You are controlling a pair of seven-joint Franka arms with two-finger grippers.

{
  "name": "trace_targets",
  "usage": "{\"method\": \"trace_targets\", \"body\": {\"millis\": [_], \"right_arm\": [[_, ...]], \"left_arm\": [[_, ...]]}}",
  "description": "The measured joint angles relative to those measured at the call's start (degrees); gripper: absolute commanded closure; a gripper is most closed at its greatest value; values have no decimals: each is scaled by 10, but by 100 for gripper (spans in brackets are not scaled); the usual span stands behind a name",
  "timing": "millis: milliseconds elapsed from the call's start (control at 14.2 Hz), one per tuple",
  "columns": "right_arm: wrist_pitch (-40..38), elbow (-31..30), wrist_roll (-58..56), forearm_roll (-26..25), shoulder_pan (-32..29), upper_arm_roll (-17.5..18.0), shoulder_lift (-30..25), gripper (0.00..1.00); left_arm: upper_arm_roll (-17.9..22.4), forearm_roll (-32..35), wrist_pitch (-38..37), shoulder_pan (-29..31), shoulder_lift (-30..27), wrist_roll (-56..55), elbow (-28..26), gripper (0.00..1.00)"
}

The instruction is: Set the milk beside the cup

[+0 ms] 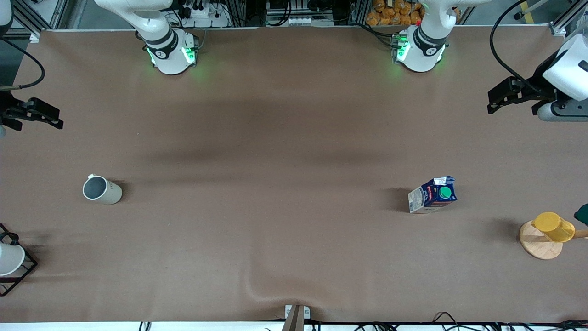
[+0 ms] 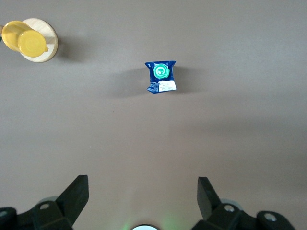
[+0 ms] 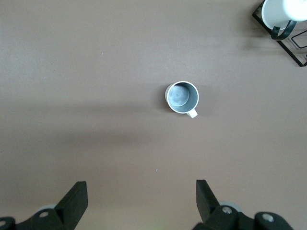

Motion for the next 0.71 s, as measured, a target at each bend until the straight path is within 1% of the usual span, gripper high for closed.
{"method": "trace_targets", "body": {"millis": [212,707], "right_arm": [[0,0,0,0,1,1,0,0],[1,0,0,0,3,2,0,0]], "left_arm": [[0,0,-12,2,-3,9,0,0],[1,0,-15,2,-3,15,-2,0]]}}
